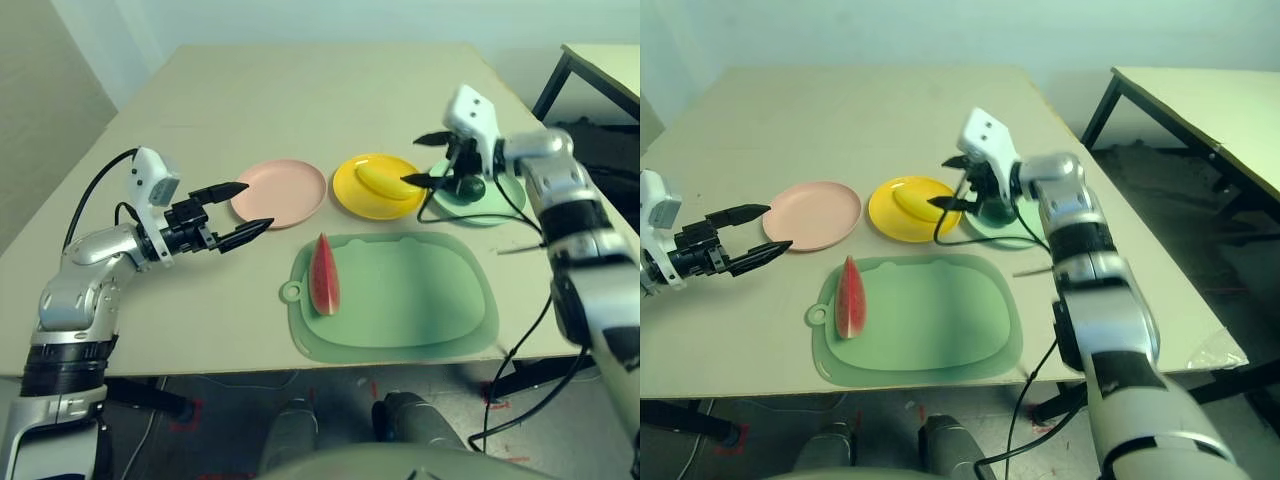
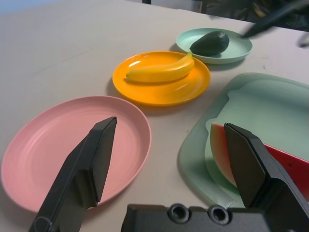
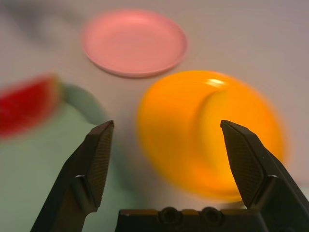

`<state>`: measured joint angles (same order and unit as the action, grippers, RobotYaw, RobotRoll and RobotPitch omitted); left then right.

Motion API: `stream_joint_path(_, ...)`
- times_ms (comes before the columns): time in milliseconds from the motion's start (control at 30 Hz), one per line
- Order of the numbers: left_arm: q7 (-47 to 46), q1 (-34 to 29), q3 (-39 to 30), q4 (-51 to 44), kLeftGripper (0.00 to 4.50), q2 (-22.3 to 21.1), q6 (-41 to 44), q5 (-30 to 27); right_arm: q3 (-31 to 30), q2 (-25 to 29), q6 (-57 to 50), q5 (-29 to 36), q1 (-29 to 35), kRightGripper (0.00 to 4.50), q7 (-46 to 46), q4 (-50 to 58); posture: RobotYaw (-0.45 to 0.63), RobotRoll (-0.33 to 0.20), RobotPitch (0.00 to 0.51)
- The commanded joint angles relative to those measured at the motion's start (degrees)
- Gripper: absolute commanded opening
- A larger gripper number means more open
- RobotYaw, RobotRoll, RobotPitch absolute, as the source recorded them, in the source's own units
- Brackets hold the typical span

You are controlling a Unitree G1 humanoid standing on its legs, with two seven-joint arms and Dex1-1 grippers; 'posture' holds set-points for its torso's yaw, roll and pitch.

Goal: Place the fruits into color-matched plates.

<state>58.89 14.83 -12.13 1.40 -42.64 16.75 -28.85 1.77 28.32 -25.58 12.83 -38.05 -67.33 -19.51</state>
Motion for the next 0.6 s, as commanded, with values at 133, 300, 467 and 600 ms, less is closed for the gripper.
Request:
stream_joint_path(133,0.1,-1.25,1.66,2.62,4.5,1.62,-2.17,2.46,10.8,-0.26,-3.76,10.2,13.92,4.44,6.56,11.66,-0.13,0.0,0.054)
stream_joint_path(300,0.06,-2.77,1.17,5.5,4.5,2.79,-3.89,3.11,12.47,1.67,9.95,10.45,21.48,4.44,0.92,5.34,-0.14,0.0,0.052)
stream_joint_path(467,1.54,-4.06,2.0,7.89,4.5,2.8,-6.29,4.29,10.61,3.48,24.51,11.29,23.9,4.44,-11.88,-0.55,-0.13,0.0,0.043)
stream_joint_path(600,5.41,-2.02,5.05,9.55,4.5,0.41,-11.03,8.49,9.78,5.59,29.49,12.29,22.02,4.44,-21.6,-7.98,-0.12,0.0,0.04)
